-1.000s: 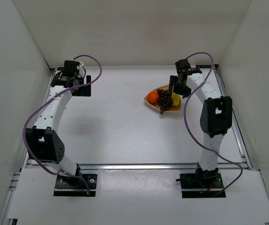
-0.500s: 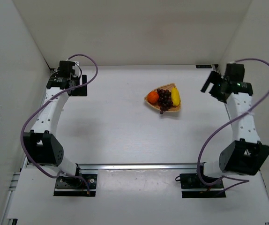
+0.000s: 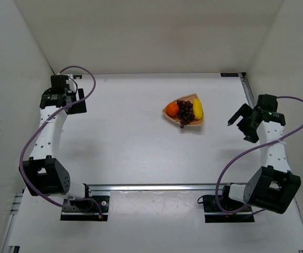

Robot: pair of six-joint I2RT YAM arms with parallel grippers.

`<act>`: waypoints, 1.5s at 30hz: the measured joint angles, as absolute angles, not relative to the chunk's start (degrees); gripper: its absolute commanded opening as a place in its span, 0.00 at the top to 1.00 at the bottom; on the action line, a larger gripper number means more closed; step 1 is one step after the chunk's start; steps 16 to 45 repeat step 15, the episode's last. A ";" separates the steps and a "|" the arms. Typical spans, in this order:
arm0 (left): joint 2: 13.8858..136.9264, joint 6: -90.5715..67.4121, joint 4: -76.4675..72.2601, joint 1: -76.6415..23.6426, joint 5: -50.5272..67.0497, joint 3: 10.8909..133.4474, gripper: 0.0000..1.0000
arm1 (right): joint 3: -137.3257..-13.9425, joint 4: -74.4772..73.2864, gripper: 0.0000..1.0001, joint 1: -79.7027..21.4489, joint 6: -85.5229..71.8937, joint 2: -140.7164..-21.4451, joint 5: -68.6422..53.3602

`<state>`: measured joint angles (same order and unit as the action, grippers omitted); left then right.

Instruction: Place and organize the fake fruits in the fruit bowl

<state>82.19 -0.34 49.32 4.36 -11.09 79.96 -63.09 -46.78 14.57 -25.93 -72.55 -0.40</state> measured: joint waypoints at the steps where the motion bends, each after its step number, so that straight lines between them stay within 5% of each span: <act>1: 81.58 -0.40 49.32 4.86 -10.81 79.59 0.00 | -63.09 -46.83 0.01 14.57 -26.11 -72.47 -0.43; 45: 76.40 -0.49 49.30 8.16 -9.15 76.47 0.00 | -62.54 -47.66 0.01 14.57 -25.71 -67.05 -0.16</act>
